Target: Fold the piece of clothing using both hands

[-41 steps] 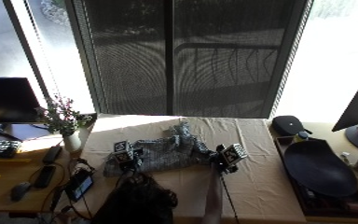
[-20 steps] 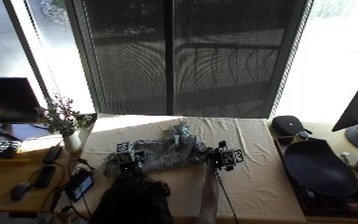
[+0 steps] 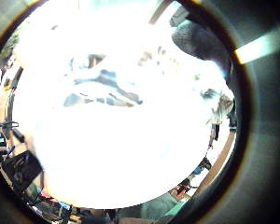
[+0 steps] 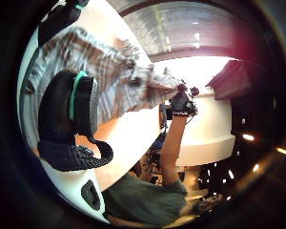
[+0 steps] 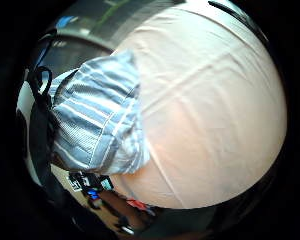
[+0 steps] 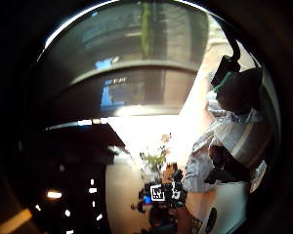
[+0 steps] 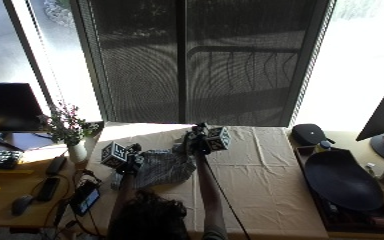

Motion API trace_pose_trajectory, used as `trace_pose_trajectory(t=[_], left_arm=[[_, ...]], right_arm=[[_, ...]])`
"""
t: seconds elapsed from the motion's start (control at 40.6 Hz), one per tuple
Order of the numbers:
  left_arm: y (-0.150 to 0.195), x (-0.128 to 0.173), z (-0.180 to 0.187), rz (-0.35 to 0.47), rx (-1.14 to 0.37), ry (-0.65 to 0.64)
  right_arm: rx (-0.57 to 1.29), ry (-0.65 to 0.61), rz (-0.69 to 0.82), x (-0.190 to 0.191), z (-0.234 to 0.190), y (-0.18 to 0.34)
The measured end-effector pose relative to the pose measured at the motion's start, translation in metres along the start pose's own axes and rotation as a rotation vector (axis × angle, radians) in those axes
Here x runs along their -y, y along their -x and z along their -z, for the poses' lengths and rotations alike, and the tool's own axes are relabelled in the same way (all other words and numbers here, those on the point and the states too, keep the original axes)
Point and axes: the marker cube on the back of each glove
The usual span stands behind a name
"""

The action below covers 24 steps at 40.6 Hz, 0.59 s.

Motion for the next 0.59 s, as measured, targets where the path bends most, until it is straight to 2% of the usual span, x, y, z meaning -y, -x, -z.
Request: trace_pose_trajectory(t=[0.074,0.148,0.246,0.32,0.394,0.467,0.59], left_arm=[[0.007,0.008,0.013,0.024,0.014,-0.051],[0.016,0.015,0.024,0.065,0.036,-0.083],[0.025,0.019,0.042,0.092,0.120,-0.158],[0.030,0.018,0.054,0.098,0.205,-0.220],[0.037,0.016,0.063,0.101,0.229,-0.247],[0.044,0.008,0.072,0.129,0.207,-0.253],[0.061,0.001,0.076,0.168,0.206,-0.258]], right_arm=[[-0.144,0.121,0.004,-0.033,-0.021,0.018],[-0.148,0.192,0.152,-0.057,-0.063,0.049],[-0.158,0.218,0.359,-0.086,-0.121,0.083],[-0.154,0.294,0.445,-0.113,-0.154,0.100],[-0.191,0.378,0.483,-0.142,-0.181,0.102],[-0.323,0.446,0.530,-0.176,-0.216,0.088],[-0.491,0.447,0.675,-0.215,-0.260,0.062]])
